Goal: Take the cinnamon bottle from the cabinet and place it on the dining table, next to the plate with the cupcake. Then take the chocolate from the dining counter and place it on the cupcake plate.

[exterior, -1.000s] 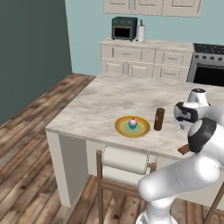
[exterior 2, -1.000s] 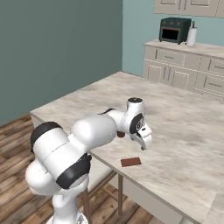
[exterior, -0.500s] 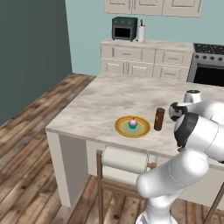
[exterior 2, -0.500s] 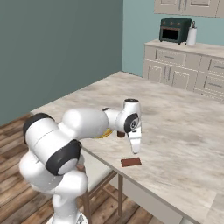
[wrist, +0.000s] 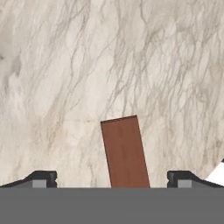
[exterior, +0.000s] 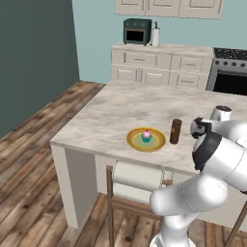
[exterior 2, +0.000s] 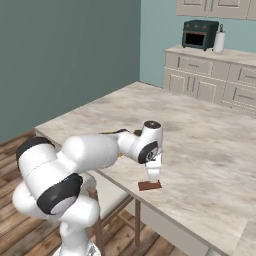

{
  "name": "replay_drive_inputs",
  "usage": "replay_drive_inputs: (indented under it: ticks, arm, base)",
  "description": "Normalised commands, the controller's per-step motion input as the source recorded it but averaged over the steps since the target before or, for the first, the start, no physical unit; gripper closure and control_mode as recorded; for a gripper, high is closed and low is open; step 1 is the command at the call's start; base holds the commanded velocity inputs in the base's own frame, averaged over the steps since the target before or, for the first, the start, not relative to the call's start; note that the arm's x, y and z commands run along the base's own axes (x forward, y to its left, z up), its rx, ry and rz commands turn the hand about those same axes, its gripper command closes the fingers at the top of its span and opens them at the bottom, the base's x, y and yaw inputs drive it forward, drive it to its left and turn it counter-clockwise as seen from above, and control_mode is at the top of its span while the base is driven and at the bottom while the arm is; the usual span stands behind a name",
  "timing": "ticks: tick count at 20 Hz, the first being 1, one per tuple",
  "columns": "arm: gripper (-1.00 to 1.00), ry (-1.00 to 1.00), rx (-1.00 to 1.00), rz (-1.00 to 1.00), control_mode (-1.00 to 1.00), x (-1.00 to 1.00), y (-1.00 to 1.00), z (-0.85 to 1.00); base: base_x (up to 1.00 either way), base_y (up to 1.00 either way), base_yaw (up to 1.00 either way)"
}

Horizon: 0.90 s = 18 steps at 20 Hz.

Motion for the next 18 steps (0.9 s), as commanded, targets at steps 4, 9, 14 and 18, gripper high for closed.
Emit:
replay_drive_inputs:
  ticks: [4, 9, 14, 18]
  arm:
    - [-1.00, -0.10, -0.04, 0.00, -1.00, 0.00, 0.08, -0.19]
    - [-1.00, 0.05, -0.09, 0.00, -1.00, 0.04, 0.03, -0.10]
    - [-1.00, 0.19, -0.05, 0.01, -1.00, -0.02, -0.01, -0.09]
    - [-1.00, 0.16, 0.00, 0.03, -1.00, -0.01, -0.02, -0.19]
  base:
    - [0.00, 0.00, 0.00]
    - [0.00, 0.00, 0.00]
    - [0.00, 0.00, 0.00]
    - [0.00, 0.00, 0.00]
